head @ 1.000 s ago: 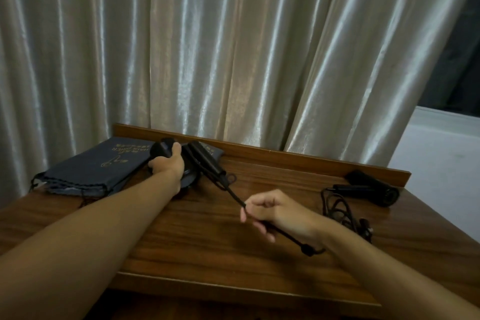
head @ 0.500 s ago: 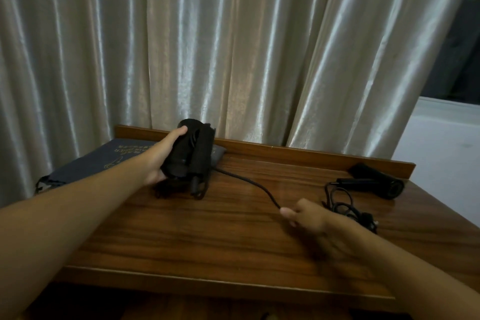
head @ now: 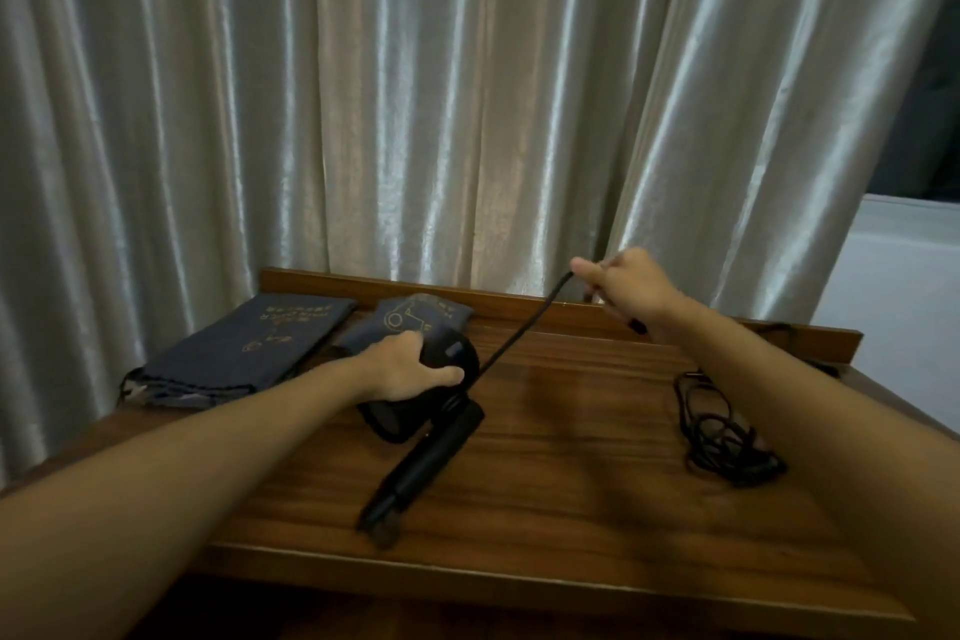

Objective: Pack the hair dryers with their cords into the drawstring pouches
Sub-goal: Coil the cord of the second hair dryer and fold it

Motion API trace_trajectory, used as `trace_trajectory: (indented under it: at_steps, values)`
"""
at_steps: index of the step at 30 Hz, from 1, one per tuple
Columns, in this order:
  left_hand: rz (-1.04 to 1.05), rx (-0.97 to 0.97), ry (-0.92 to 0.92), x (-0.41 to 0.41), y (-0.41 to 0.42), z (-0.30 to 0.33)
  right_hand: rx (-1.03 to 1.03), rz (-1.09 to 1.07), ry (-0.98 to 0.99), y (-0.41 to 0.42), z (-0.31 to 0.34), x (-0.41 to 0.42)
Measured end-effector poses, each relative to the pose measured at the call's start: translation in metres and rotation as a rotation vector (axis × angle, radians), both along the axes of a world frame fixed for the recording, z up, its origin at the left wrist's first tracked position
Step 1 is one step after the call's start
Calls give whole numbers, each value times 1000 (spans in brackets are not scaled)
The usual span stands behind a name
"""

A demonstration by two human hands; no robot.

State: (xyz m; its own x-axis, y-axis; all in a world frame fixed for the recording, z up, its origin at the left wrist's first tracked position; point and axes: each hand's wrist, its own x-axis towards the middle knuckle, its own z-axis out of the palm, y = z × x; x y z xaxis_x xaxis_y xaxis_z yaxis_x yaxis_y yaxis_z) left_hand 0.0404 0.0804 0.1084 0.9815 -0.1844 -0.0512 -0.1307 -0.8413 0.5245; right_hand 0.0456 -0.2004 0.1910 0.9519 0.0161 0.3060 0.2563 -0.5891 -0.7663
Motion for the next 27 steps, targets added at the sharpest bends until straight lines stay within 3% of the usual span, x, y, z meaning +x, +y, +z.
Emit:
trace_trajectory:
  at_steps: [3,6,10,14,20,24,27]
  values:
    - [159,-90,-102,4,-16,-6,243,173,53,12,17,-14]
    - [342,-349,-126,12,-28,-11,346,299,105,24,19,-31]
    - [595,-839,-5,21,-37,-12,167,462,186,28,-3,-58]
    - [715,-1123,32,28,-37,-6,16,529,276,32,-41,-74]
    - [659,-1541,115,24,-38,14,-10,600,450,27,-79,-66]
    - [490,-1648,213,19,-29,20,-31,535,688,14,-96,-56]
    - [347,-1636,289,13,-15,23,-24,395,735,1,-113,-48]
